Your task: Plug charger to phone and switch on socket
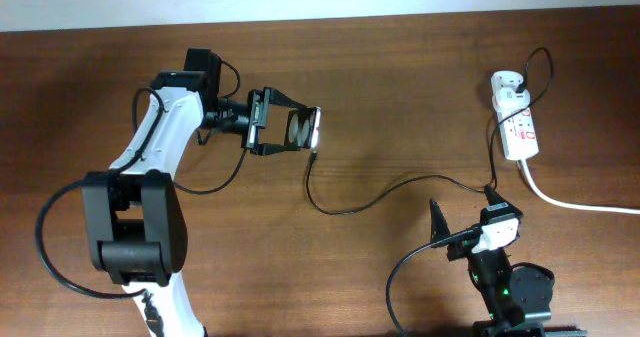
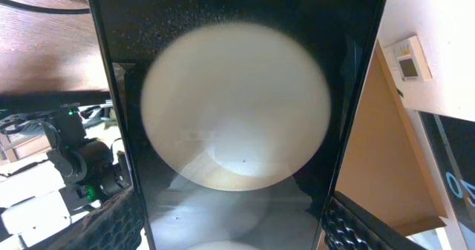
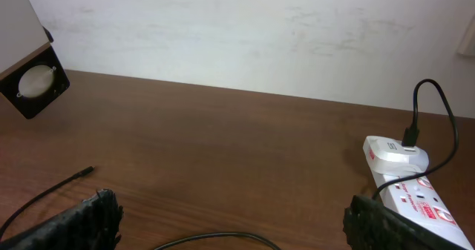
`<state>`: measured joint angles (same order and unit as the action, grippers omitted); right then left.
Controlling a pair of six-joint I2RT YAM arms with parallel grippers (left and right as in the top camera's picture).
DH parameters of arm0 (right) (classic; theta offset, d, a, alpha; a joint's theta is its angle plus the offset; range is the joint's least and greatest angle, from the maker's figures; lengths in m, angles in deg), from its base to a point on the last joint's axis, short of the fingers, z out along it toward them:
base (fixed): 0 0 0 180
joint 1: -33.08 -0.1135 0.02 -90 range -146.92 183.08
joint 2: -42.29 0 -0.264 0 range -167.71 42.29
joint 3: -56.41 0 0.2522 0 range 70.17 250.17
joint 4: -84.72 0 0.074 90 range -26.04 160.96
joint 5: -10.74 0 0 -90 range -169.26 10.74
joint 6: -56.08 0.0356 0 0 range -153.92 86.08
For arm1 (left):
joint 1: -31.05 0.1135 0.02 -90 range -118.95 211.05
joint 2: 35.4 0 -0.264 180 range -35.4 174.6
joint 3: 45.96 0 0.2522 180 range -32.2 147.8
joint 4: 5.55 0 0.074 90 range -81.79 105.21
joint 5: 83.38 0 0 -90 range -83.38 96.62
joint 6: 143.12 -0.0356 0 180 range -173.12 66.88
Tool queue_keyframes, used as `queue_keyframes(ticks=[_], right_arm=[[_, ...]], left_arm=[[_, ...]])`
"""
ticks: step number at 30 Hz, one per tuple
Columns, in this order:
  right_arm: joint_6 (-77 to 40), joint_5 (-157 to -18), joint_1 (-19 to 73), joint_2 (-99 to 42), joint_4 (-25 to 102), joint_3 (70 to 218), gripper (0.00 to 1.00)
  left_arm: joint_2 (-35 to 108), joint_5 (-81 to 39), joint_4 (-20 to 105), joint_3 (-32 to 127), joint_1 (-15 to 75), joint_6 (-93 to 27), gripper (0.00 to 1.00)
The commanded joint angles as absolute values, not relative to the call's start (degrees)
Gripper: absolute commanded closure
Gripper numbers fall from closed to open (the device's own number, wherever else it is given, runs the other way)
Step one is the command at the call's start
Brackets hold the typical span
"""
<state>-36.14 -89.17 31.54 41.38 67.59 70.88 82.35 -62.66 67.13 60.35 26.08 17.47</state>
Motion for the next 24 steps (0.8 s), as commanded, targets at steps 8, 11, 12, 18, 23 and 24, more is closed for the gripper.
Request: queue_keyframes(ticks=[8,11,12,18,23,24], right_arm=[[-36.5,-88.9,31.1,41.8,67.3,70.5,0.01],[-36.5,-88.9,31.1,41.8,67.3,70.5,0.01],[-36.5,-88.9,31.1,41.8,67.3,70.5,0.01],[-36.5,-88.9,31.1,41.8,67.3,70.5,0.01],[-36.5,-88.9,31.1,41.8,67.3,70.5,0.01],[-36.5,-88.9,31.1,41.8,67.3,70.5,0.01]], left_arm=[[82.7,-65.6,67.0,61.7,26.4,18.5,0.65],[82.7,-65.6,67.0,61.7,26.4,18.5,0.65],[82.7,-65.6,67.0,61.7,26.4,18.5,0.65],[82.7,-65.4,67.0,61.7,26.3,18.5,0.65],[82.7,-65.4,67.0,61.7,26.3,18.5,0.66],[82.7,-65.4,67.0,61.7,26.3,18.5,0.66]])
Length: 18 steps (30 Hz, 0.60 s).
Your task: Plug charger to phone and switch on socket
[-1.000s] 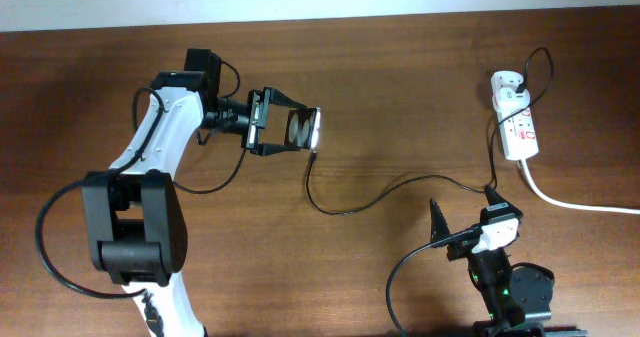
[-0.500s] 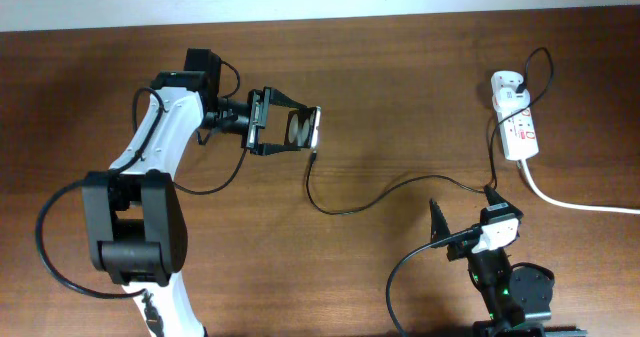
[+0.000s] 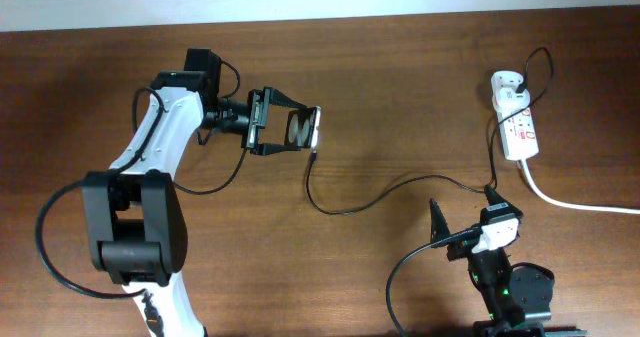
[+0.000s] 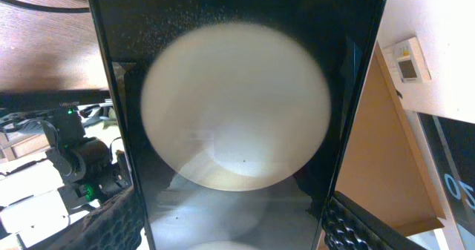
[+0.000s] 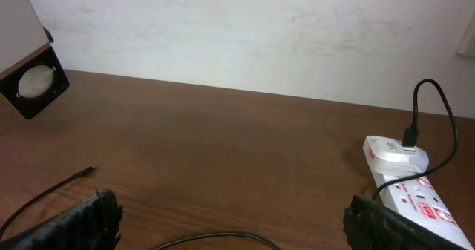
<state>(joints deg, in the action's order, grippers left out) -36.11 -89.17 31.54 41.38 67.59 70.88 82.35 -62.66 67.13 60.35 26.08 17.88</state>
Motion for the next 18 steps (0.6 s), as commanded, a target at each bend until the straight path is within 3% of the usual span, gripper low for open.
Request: queue_keyframes(ticks=[1,18], right_arm=[[-36.5,-88.9,31.1,41.8,67.3,70.5,0.01],[-36.5,-88.9,31.1,41.8,67.3,70.5,0.01]], left_arm=[[82.7,-65.4,67.0,61.7,26.3,18.5,0.66],[82.7,-65.0,67.0,61.7,26.3,18.5,0.66]])
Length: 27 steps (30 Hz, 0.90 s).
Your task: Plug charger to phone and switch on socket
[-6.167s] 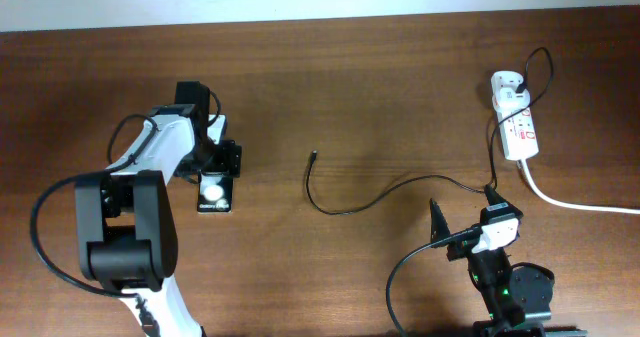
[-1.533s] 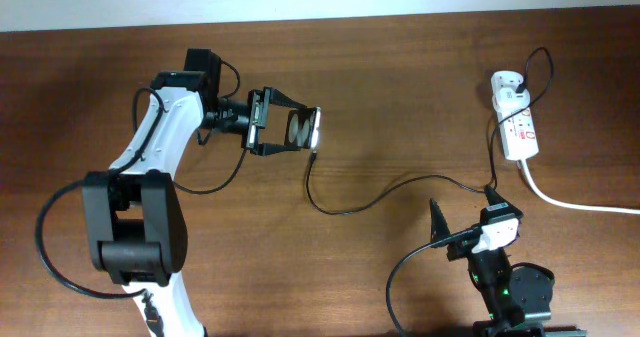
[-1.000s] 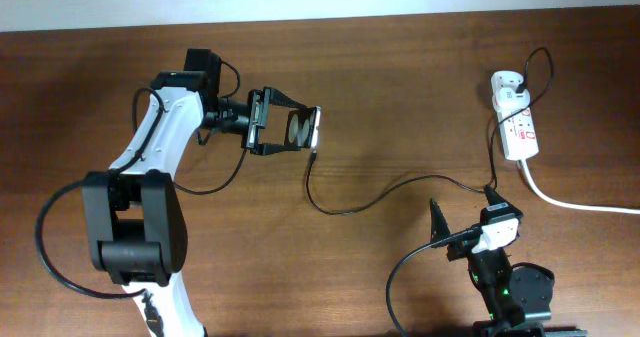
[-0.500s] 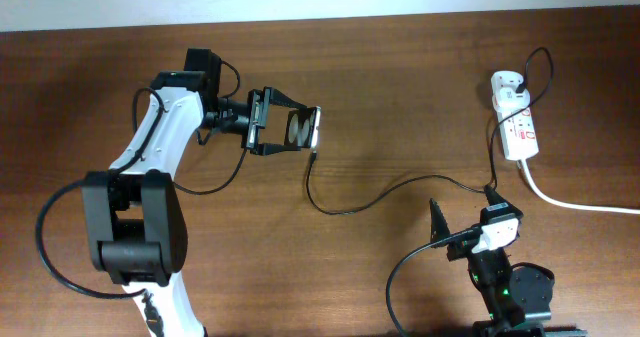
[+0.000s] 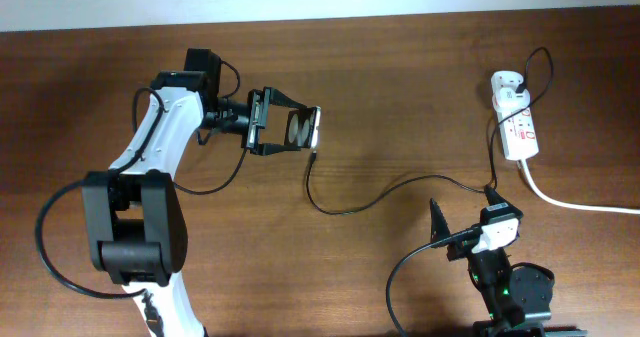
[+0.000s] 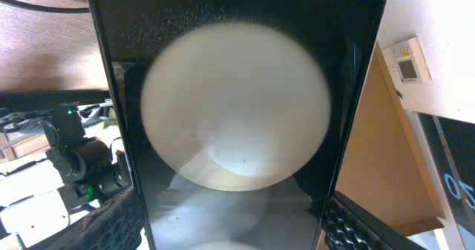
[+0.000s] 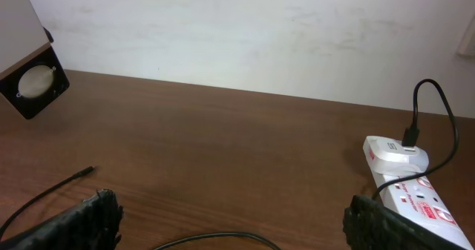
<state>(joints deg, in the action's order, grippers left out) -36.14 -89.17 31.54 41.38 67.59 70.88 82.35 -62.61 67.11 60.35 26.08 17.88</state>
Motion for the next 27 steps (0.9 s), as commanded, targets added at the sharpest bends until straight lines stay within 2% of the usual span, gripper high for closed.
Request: queue_keyframes(ticks=[1,24,27], right_arm=[[-36.5,-88.9,31.1,41.8,67.3,70.5,0.01],[-36.5,-88.8,31.2,41.8,67.4,70.5,0.01],[-36.5,-96.1,31.2,41.8,71.4,70.5,0.01]], left_arm=[[82.7,-65.0,67.0,61.7,26.3,18.5,0.66],[82.7,-65.0,67.0,61.7,26.3,18.5,0.69],[82.7,-64.9,67.0,61.7,26.3,18.5,0.69]])
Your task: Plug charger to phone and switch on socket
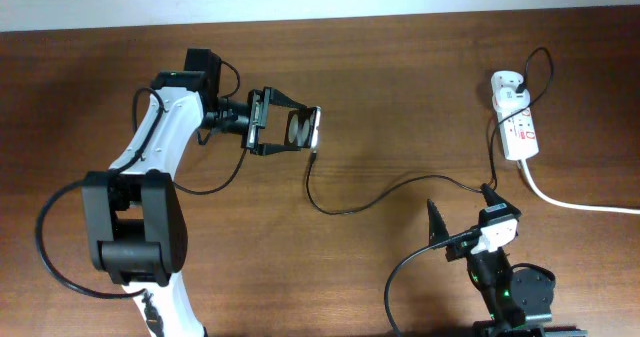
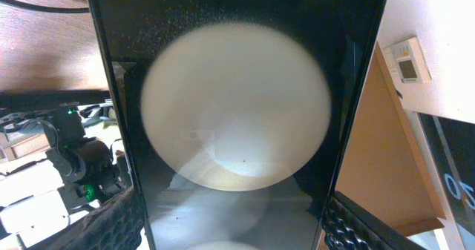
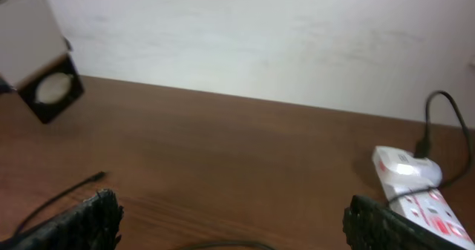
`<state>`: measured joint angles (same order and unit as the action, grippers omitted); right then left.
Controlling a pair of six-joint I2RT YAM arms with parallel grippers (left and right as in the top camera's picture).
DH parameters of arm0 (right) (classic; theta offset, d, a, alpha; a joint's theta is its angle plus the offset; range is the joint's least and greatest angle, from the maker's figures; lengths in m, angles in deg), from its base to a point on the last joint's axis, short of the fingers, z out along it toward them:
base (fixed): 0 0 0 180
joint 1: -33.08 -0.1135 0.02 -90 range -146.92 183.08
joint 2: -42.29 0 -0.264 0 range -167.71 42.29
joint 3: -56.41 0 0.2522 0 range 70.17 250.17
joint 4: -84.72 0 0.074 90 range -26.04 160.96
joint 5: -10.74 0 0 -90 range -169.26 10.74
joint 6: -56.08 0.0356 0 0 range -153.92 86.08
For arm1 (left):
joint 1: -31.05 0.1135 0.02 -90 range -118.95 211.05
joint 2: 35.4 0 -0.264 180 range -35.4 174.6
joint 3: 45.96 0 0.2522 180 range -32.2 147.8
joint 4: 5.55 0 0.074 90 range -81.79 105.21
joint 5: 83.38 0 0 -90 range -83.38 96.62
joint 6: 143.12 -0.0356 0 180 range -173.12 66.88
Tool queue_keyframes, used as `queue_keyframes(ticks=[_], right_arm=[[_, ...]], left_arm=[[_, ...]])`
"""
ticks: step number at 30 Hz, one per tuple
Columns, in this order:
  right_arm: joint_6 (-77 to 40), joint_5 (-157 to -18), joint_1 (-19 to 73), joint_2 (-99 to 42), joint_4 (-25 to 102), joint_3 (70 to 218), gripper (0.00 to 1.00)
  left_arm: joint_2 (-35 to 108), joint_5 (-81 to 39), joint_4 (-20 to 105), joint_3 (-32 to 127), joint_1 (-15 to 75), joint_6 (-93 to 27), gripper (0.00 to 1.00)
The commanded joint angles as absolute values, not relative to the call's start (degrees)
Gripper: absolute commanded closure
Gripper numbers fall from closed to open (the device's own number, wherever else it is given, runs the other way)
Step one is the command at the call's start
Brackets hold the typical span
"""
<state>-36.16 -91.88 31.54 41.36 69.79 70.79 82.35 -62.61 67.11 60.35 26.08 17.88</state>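
Note:
My left gripper (image 1: 316,129) is shut on the phone (image 1: 300,129), holding it on edge above the table; in the left wrist view its glossy black screen (image 2: 237,116) fills the frame between the two fingers (image 2: 111,220). The black charger cable (image 1: 370,199) runs from the white power strip (image 1: 520,129) across the table. Its free plug end (image 1: 313,158) lies just below the phone and apart from it, also visible as the cable tip (image 3: 96,177). My right gripper (image 1: 460,199) stands open near the front edge, holding nothing, with the cable's middle close ahead of it.
A white adapter (image 1: 506,82) sits in the far end of the power strip (image 3: 415,187), whose thick white lead (image 1: 580,205) runs off to the right. A pale wall (image 3: 260,35) stands behind the brown wooden table (image 1: 400,87).
The right wrist view has shifted a little and gone blurred, so the right arm has moved slightly. The left gripper and the phone are where they were.
At all three earlier moments the left gripper held the phone on edge above the table, the cable end lay below it, and the right gripper stood open at the front. Only the right arm's slight shift differs now.

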Motion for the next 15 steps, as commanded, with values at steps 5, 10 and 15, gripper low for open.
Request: queue_keyframes(ticks=[5,10,15], right_arm=[[-33.2,-99.2,31.2,41.8,71.8,73.4,0.01],[-33.2,-99.2,31.2,41.7,64.3,80.6,0.01],[-33.0,-100.3,31.2,34.8,56.5,90.4,0.01]], left_arm=[[82.7,-63.9,67.0,61.7,26.3,18.5,0.71],[82.7,-63.9,67.0,61.7,26.3,18.5,0.72],[82.7,-63.9,67.0,61.7,26.3,18.5,0.72]])
